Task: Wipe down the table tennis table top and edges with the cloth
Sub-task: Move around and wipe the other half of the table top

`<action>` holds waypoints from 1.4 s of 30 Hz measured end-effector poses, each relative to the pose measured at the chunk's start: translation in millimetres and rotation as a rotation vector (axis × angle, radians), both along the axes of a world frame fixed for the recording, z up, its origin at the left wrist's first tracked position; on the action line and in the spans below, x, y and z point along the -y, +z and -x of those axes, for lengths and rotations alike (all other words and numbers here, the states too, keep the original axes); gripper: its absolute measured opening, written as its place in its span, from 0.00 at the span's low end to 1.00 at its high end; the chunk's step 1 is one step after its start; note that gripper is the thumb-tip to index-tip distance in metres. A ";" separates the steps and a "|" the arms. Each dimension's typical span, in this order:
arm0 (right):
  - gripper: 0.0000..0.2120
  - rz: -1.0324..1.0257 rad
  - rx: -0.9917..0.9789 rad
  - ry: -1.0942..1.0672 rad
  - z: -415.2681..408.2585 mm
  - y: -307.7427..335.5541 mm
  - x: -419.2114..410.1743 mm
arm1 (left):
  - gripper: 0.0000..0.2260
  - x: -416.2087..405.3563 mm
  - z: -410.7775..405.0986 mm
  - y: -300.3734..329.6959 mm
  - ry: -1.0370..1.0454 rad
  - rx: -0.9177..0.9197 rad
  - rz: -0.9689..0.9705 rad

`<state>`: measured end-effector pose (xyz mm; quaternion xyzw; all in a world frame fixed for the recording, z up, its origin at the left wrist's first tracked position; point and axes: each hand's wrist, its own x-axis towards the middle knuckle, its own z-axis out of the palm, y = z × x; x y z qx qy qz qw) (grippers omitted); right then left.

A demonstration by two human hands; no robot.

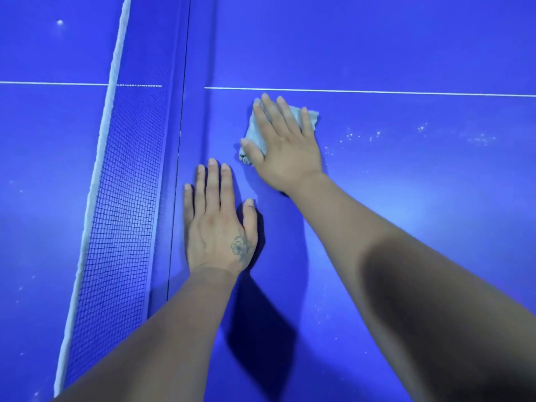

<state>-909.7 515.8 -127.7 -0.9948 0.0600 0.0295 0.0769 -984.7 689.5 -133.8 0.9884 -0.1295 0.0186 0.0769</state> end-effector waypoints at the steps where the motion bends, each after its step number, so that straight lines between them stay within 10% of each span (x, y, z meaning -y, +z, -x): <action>1: 0.36 0.007 -0.011 -0.011 -6.6 1.0 11.5 | 0.32 0.1 -0.1 0.1 0.004 0.001 -0.005; 9: 0.37 -0.020 -0.009 -0.250 35.1 -0.6 121.6 | 0.34 0.0 -1.1 1.0 0.011 -0.022 -0.025; 16: 0.36 0.028 0.093 -0.178 107.3 -5.4 49.9 | 0.32 0.4 0.3 0.5 0.014 -0.003 -0.023; 29: 0.35 -0.020 0.002 -0.163 -4.2 -1.7 58.8 | 0.29 0.3 -0.5 0.5 0.019 0.019 0.028; 42: 0.34 0.056 0.078 -0.245 154.2 -3.5 31.1 | 0.29 -1.9 0.7 -0.8 0.010 0.007 0.017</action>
